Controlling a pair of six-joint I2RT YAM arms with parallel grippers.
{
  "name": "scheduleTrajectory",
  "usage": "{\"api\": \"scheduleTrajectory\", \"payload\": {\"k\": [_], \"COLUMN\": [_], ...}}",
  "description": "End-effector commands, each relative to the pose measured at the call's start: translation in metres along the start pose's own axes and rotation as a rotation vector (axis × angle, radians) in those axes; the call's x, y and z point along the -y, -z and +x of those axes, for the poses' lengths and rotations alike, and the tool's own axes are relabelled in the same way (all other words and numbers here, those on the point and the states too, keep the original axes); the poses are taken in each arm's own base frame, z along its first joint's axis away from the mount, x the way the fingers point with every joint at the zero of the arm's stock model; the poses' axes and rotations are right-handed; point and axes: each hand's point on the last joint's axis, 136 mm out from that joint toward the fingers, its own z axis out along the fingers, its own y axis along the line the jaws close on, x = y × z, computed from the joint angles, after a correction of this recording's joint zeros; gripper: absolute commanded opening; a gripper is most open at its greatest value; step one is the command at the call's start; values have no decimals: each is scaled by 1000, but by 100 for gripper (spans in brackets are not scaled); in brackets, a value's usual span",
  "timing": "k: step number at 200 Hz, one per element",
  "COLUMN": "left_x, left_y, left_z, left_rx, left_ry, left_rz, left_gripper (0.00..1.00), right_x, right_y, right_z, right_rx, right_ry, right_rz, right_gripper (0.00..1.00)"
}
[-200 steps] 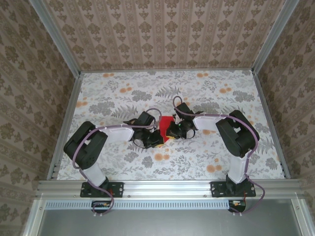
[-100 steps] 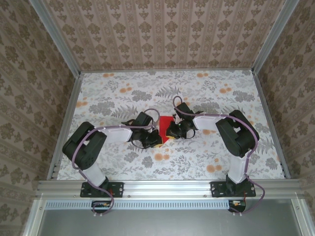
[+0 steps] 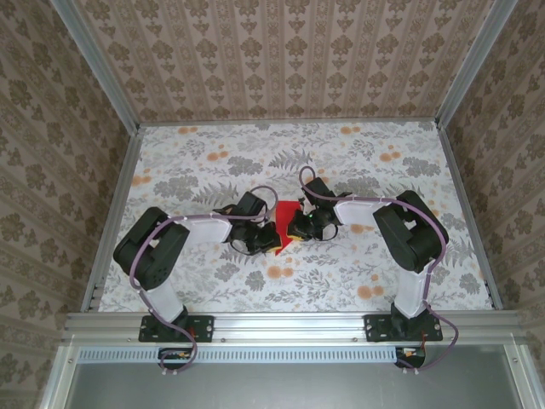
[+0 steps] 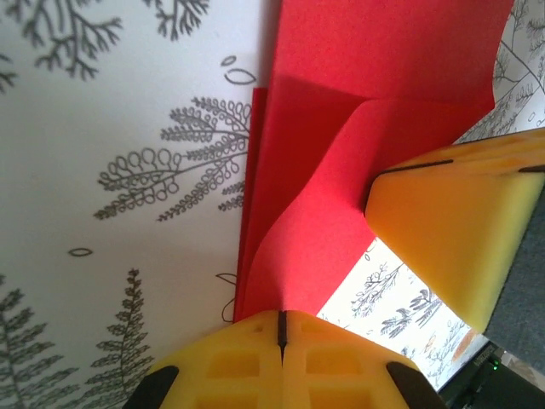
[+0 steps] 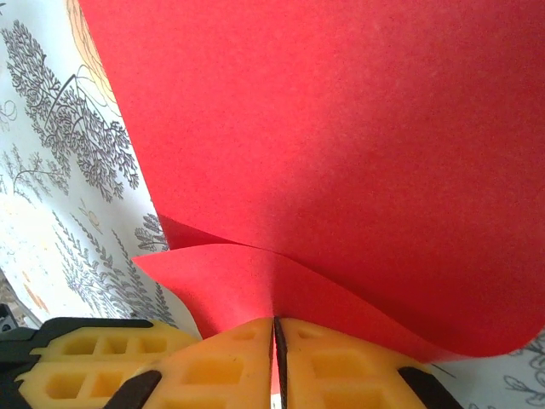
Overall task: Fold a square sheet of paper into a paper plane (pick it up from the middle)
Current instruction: Third fold the triangle at the center of the table.
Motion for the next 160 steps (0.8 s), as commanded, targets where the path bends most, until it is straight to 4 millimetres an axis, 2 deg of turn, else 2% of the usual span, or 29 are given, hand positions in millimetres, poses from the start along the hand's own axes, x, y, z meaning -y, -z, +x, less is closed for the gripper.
{"api": "scheduleTrajectory", "payload": {"k": [1,36,83,123,160], "left_x": [-27,-37,-37,-41,-51], "left_y": [-3,-3,-3,-1,1], "left_z": [6,8,8,9,12], "left_rx": [-16,-16,-15,-18,-25], "left_ry": [37,48,50,60,85], "left_rz": [-118,-158,-167,-188,-228], "left_gripper": [4,2,0,0,0], "right_x": [13,-17,-15,-1,31], "right_y": [-2,14,-1,-12,-2], "right_z": [-1,-4,16,25,3], "right_rx": [-4,30,-20,-59,-5], "right_ry": [14,110,114,106,92], "right_rz": [43,-53,-40,12,104], "right_gripper": [14,14,13,10,10]}}
